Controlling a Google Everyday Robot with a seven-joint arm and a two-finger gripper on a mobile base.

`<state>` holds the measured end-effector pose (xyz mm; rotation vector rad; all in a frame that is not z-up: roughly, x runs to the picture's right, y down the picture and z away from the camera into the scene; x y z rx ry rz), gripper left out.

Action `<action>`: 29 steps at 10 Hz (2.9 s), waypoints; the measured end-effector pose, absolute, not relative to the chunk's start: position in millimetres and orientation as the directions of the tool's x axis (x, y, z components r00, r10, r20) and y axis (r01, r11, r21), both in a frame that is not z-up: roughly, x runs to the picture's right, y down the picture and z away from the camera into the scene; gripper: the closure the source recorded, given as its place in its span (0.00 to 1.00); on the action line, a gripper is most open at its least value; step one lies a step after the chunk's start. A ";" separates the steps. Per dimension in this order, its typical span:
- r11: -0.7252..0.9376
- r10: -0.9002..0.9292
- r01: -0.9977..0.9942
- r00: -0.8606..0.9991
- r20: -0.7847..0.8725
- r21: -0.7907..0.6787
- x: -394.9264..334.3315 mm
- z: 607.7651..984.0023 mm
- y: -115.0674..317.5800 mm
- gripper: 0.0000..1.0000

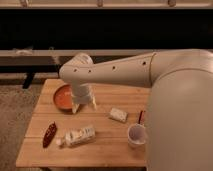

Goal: Place the eraser on the white sponge

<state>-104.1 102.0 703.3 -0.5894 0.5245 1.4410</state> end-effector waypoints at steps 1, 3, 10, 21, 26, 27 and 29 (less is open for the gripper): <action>0.037 0.752 -0.998 0.066 -0.656 -0.058 -104.1 703.2 102.0 0.35; 0.037 0.752 -0.998 0.066 -0.656 -0.058 -104.1 703.3 102.0 0.35; 0.007 0.759 -1.000 0.023 -0.651 -0.027 -88.7 708.0 100.0 0.35; -0.221 0.769 -0.949 -0.312 -0.557 0.226 171.7 769.8 122.6 0.35; -0.257 0.730 -0.939 -0.343 -0.591 0.227 212.1 818.7 143.2 0.35; -0.260 0.725 -0.938 -0.347 -0.596 0.230 218.6 820.9 144.7 0.35; -0.272 0.713 -0.932 -0.362 -0.601 0.238 239.3 821.9 150.3 0.35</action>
